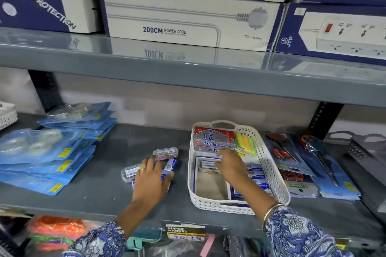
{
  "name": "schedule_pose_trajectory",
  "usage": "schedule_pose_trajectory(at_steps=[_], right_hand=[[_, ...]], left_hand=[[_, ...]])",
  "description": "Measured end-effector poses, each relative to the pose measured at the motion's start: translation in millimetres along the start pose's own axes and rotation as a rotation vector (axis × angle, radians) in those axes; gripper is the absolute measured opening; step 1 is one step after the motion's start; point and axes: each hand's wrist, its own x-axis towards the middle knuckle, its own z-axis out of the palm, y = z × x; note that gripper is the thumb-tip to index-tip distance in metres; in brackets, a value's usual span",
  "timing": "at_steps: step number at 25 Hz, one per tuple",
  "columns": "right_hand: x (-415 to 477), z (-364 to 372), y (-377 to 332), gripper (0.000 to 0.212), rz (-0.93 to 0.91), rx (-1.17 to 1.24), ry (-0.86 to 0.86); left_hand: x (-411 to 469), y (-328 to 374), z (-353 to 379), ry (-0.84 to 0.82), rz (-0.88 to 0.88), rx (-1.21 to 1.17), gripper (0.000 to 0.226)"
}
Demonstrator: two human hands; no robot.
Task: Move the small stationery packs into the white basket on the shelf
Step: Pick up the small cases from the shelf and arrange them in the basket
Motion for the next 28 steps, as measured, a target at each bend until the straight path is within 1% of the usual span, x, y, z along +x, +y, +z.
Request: schedule_pose_trajectory(at_steps=[2, 3, 5, 8, 10, 12, 15, 19, 24, 28], right_hand=[[-2, -3, -30, 0.029, -0.118, 0.014, 0.061], [-3, -1, -44, 0.029, -0.187, 0.013, 0.062], [-7, 10, -72, 0.027, -0.31, -0.017, 0.003], [-14, 36, -97, 0.029, -0.386, -0.176, -0.145], [-19, 53, -103, 0.029, -0.406, -0.288, -0.23], [-23, 67, -106, 0.027, -0.417, -0.359, -0.273], [-25, 75, -106, 0.025, -0.421, -0.409, -0.277], [-27, 75, -109, 0.026, -0.409, -0.411, -0.278], [-28, 66, -112, 0.032, -0.39, -0.42, -0.219], [-26, 34, -99, 0.032, -0.378, -0.395, -0.058]], left_hand=[[-4, -24, 1, -0.051, -0.053, 0.056, 0.045], [-5, -33, 3, -0.071, -0.053, 0.088, 0.051], [-7, -47, 7, -0.077, -0.058, 0.122, 0.065], [-9, -53, 7, -0.095, -0.075, 0.111, 0.083], [-10, -54, 7, -0.104, -0.088, 0.087, 0.085], [-12, -56, 7, -0.109, -0.112, 0.072, 0.083], [-11, -56, 8, -0.102, -0.123, 0.064, 0.083], [-10, -58, 8, -0.116, -0.127, 0.052, 0.083], [-9, -62, 14, -0.089, -0.097, 0.055, 0.085], [-8, -63, 19, -0.089, -0.079, 0.044, 0.087]])
